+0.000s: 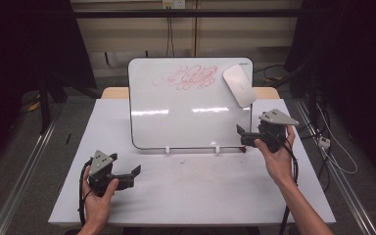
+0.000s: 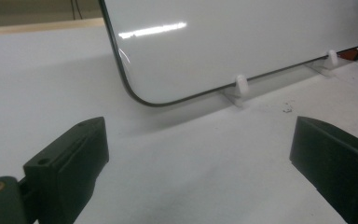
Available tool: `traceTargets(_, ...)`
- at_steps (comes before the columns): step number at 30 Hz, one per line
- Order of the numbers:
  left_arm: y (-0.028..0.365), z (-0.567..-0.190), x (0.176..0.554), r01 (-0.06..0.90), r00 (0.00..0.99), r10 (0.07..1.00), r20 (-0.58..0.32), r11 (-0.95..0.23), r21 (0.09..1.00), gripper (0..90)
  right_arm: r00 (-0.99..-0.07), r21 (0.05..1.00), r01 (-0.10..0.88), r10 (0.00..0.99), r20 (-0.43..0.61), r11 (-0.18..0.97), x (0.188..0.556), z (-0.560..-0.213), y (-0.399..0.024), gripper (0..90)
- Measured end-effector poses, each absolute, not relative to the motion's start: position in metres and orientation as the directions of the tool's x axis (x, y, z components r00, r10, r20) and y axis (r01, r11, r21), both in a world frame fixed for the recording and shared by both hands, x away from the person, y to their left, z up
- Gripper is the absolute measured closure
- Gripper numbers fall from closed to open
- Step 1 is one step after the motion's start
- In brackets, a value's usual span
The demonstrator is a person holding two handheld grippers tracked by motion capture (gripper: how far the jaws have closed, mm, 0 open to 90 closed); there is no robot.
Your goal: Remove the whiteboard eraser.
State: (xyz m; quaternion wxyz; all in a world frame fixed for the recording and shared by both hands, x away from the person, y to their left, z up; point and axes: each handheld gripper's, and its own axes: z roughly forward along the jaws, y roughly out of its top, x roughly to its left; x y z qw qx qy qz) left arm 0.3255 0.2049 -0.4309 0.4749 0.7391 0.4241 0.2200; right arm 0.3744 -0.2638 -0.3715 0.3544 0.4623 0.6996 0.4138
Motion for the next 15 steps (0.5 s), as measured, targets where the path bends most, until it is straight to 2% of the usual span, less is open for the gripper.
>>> traceTargets(11,0.206,-0.432,0.326,0.407,0.549,0.834,-0.045,-0.221,0.886,4.4,-0.313,0.902,0.34,0.937,-0.158,0.266,0.393,-0.344,-0.256,5.8)
traceTargets(12,0.206,-0.432,0.326,0.409,0.552,0.832,-0.047,-0.221,0.886,4.4,-0.333,0.893,0.35,0.928,-0.164,0.283,0.398,-0.339,-0.255,7.4)
traceTargets(15,0.207,-0.433,0.326,0.414,0.552,0.832,-0.052,-0.22,0.883,4.4,-0.338,0.893,0.329,0.921,-0.192,0.306,0.404,-0.334,-0.255,4.6)
